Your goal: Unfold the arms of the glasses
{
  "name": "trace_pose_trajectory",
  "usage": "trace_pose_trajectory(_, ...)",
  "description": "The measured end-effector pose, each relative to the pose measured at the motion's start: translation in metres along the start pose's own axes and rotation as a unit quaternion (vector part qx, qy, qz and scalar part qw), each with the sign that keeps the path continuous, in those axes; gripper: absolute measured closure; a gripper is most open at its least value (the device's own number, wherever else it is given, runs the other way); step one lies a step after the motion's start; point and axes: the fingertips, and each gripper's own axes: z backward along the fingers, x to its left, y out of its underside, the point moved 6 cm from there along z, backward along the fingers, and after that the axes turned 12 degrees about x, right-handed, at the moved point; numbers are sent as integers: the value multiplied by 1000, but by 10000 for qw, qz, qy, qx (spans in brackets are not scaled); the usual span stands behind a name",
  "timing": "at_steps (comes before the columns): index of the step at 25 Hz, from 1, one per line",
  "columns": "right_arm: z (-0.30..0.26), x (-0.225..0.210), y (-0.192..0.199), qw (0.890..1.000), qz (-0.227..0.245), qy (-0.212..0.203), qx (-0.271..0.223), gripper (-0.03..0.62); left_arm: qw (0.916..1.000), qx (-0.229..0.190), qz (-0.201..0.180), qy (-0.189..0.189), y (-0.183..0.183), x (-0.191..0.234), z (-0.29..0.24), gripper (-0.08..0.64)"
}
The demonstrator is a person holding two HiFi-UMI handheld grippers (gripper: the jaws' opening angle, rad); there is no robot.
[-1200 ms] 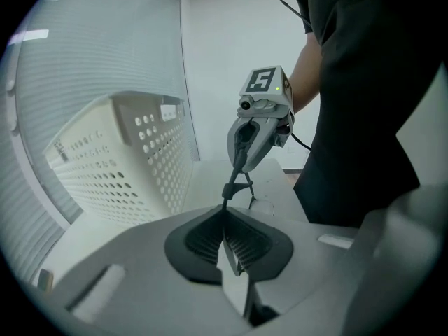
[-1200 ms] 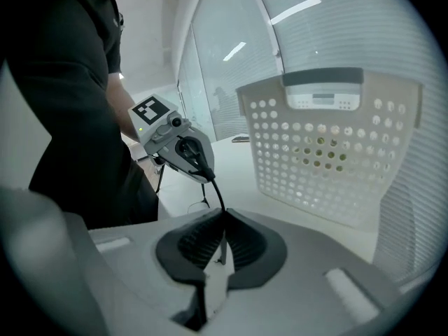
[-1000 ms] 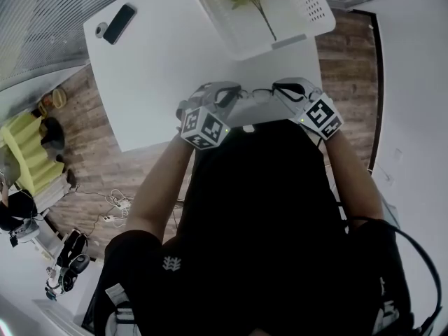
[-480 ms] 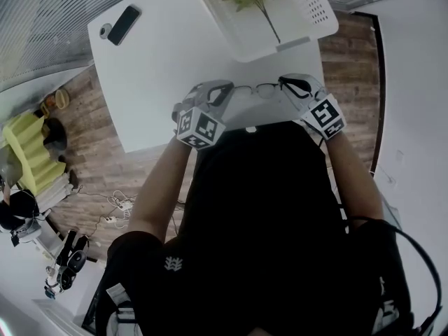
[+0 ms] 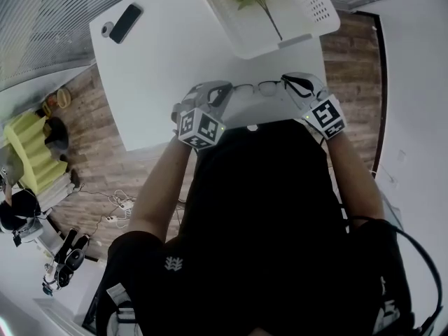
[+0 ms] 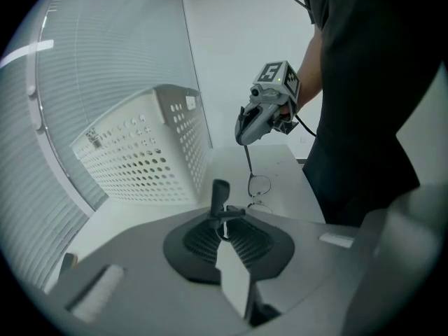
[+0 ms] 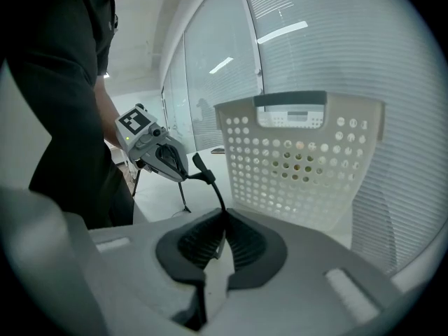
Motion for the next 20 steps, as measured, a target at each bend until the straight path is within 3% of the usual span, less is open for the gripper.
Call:
trace_pose_trajectory(7,2,7,13,9999,-100,-57,49,579,9998,-92,-47,-161,2,-10,3,538)
trace_pose_trajectory(20,10,28,10,9992,203,-316,148,557,9990,-278,-86,-346,-11,-21,15,517)
